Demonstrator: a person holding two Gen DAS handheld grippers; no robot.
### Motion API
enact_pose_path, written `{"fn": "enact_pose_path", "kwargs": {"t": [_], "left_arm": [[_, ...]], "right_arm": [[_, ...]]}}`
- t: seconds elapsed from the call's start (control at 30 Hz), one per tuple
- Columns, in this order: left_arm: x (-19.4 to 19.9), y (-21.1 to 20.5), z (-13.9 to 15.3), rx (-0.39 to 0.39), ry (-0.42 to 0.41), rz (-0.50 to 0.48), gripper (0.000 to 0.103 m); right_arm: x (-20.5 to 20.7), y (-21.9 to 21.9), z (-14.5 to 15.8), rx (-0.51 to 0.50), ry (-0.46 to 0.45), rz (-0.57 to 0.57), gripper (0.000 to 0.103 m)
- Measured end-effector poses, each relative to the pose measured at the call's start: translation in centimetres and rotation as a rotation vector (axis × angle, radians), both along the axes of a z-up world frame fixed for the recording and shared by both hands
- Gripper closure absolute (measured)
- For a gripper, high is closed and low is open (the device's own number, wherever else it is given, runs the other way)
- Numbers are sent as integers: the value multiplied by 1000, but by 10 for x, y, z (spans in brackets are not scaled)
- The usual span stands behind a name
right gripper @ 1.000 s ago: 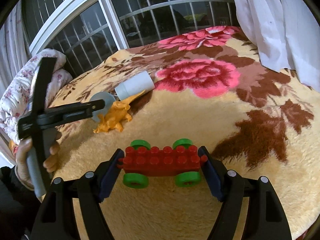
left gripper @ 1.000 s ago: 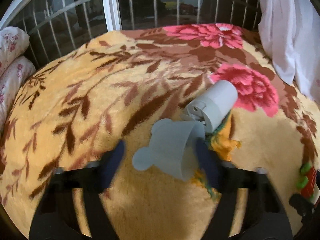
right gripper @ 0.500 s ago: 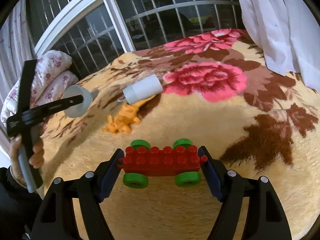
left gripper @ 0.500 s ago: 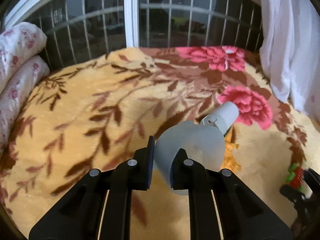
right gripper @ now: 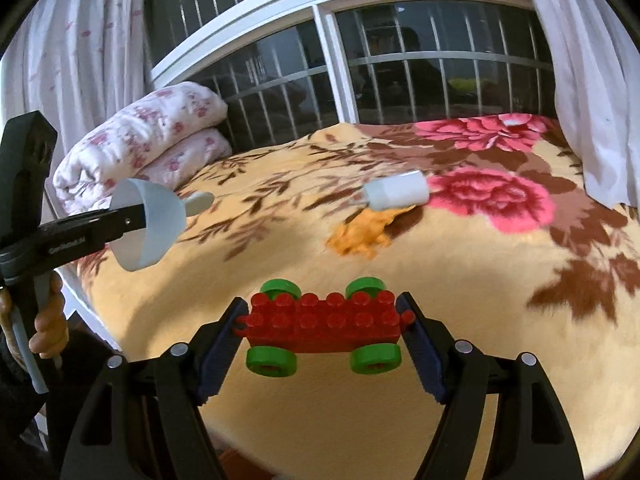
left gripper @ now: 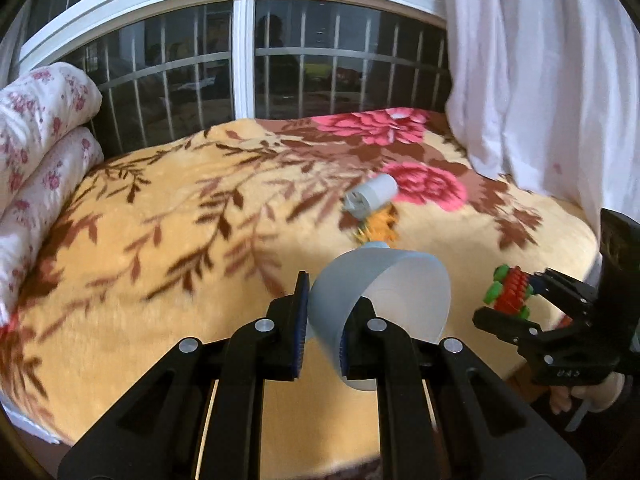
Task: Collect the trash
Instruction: 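Carry the toy car and cup over the orange bucket and open both tools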
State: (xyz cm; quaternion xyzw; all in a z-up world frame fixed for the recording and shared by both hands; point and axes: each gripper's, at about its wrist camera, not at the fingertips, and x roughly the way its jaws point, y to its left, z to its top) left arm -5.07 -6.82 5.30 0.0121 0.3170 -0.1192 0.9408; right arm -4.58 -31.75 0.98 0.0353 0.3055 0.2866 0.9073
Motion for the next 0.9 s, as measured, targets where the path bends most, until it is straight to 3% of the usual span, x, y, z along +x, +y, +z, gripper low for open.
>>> {"fn": "enact_pose_path", "kwargs": {"t": [0.17, 0.4, 0.6, 0.77, 0.9], "left_arm": [[-50, 1, -14, 17, 18, -41, 91], [-102, -3, -56, 42, 114, -119, 91], [-113, -4, -113, 90, 279, -152, 91], [-101, -5, -174, 117, 501, -154, 91], [-94, -11, -202, 155, 596, -167, 91]], "right_arm": [[-49, 2, 0, 10, 7, 34, 29], [-93, 11, -31, -100, 159, 67, 29], [-101, 25, -70, -222, 323, 82, 29], [-101, 45, -113, -390, 441, 133, 29], [-98, 53, -146, -487, 541, 165, 29]]}}
